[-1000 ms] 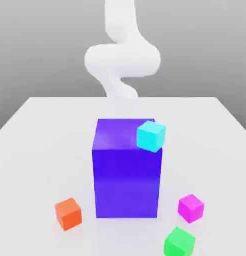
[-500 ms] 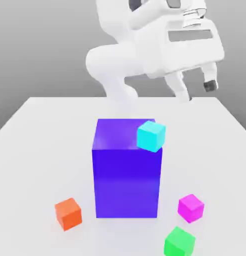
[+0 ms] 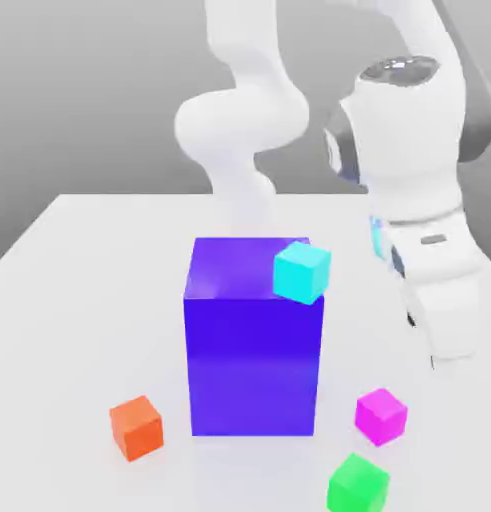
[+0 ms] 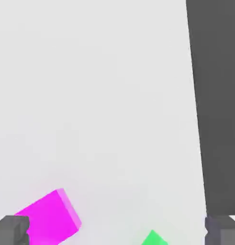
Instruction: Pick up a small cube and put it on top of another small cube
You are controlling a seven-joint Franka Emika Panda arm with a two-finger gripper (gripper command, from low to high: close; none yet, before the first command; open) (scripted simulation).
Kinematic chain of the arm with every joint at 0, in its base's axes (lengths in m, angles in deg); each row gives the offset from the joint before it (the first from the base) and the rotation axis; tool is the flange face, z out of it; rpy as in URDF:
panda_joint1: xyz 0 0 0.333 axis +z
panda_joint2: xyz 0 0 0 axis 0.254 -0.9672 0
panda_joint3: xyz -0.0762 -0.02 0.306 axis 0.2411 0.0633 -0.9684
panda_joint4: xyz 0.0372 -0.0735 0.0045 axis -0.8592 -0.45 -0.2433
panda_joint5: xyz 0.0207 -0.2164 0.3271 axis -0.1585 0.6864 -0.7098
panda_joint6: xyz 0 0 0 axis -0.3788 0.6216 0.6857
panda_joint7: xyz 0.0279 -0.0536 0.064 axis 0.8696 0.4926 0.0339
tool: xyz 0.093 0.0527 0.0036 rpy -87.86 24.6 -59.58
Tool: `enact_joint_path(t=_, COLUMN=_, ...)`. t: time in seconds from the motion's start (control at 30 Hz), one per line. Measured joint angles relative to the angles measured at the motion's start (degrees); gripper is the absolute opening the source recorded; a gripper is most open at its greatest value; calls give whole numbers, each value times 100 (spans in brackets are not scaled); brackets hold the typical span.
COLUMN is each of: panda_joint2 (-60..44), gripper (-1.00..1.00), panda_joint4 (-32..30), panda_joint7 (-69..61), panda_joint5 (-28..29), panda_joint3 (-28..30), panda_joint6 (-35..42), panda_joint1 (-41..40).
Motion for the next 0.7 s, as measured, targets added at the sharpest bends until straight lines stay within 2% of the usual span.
enact_joint_path(t=0.13, panda_joint2=-379, gripper=0, panda_joint4=-227, panda_joint7=-584, panda_joint5=365, panda_joint3=-42, panda_joint6=-327, panda_joint1=122)
enact_joint_path(t=0.3, panda_joint2=-780, gripper=0, panda_joint4=-471, panda_joint7=-952, panda_joint5=1171, panda_joint3=23, panda_joint6=-746, panda_joint1=251)
enact_joint_path(t=0.43, panda_joint2=-1236, gripper=0, panda_joint4=-387, panda_joint7=-1210, panda_joint5=973, panda_joint3=-152, panda_joint6=-1127, panda_joint1=144)
enact_joint_path(t=0.6, panda_joint2=-1895, gripper=0, panda_joint4=-257, panda_joint7=-1552, panda_joint5=526, panda_joint3=-668, panda_joint6=-1632, panda_joint1=-269)
enact_joint_path(t=0.63, panda_joint2=-2013, gripper=-100, panda_joint4=-239, panda_joint7=-1587, panda_joint5=478, panda_joint3=-780, panda_joint6=-1720, panda_joint1=-369)
enact_joint_path(t=0.7, panda_joint2=-2013, gripper=-100, panda_joint4=-239, panda_joint7=-1587, panda_joint5=478, panda_joint3=-780, panda_joint6=-1719, panda_joint1=-369)
